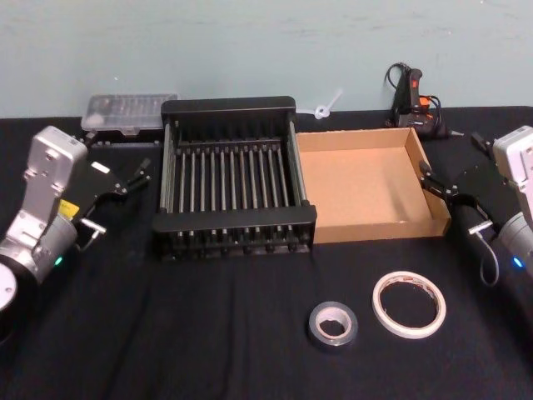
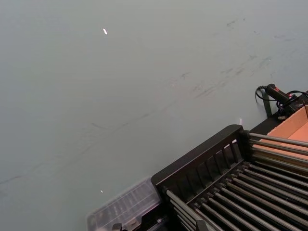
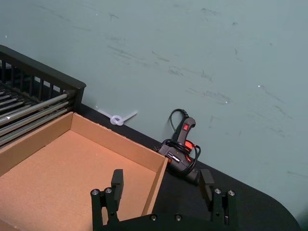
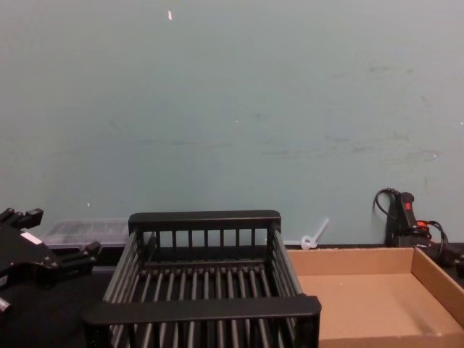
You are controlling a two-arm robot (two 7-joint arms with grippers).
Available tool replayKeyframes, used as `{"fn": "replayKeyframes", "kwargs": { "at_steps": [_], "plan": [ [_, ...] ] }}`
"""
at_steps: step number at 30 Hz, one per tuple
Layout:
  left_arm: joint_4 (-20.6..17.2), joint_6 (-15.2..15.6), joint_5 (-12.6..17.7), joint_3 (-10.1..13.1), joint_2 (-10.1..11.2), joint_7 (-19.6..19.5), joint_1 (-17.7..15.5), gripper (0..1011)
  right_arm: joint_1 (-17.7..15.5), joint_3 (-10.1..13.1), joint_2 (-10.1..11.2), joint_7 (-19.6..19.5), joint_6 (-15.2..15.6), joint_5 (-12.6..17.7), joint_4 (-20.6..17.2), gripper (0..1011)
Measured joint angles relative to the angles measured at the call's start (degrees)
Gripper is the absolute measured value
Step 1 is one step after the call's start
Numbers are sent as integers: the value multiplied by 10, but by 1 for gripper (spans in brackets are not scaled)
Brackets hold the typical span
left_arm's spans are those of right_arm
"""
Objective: Pick up the white tape and place it into the black box , Pick up the silver tape and place it into the brown box.
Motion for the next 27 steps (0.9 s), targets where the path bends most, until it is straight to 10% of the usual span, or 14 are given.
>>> {"fn": "replayKeyframes", "kwargs": {
  "at_steps": [27],
  "plan": [
    [0, 0, 0, 0, 0, 0, 0, 1001, 0, 0, 0, 0, 0, 0, 0, 1000]
  ]
}}
